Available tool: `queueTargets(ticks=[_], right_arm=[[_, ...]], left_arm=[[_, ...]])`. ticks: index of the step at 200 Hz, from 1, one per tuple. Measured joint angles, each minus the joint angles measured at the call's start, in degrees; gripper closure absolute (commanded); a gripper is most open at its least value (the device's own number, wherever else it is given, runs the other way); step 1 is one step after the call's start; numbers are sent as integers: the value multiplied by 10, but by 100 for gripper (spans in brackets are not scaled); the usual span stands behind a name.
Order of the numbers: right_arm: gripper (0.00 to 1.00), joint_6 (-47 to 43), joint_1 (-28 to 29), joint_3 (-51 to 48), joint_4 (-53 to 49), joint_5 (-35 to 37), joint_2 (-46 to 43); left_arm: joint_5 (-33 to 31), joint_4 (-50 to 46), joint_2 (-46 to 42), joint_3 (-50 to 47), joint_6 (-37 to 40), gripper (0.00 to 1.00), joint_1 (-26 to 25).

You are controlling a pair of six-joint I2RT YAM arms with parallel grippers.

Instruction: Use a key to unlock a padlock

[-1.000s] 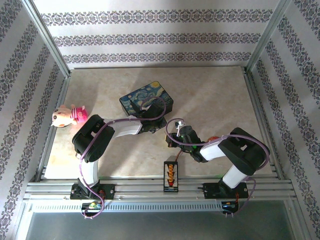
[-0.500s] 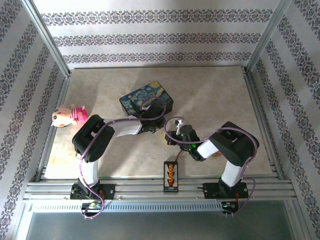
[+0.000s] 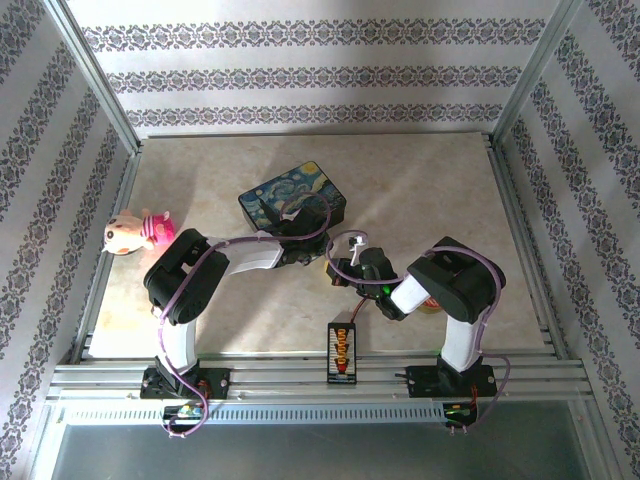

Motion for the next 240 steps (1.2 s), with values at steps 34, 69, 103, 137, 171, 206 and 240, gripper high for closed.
queueTargets(ticks=[34, 69, 103, 137, 171, 206, 240], right_arm=[[100, 9, -2, -1, 3, 0, 0], [100, 21, -5, -2, 9, -3, 3], [100, 32, -12, -2, 13, -18, 5], [100, 43, -16, -2, 18, -26, 8], [100, 56, -19, -2, 22, -33, 11], [100, 60, -23, -2, 22, -43, 12], [100, 69, -35, 4, 14, -71, 12]], left_arm=[[0, 4, 0, -2, 0, 76, 0], [1, 5, -1, -3, 0, 76, 0], [1, 6, -1, -3, 0, 76, 0], [1, 8, -1, -4, 0, 76, 0], [1, 12, -2, -7, 1, 76, 0], [1, 13, -2, -8, 2, 76, 0], [1, 15, -2, -9, 3, 76, 0]])
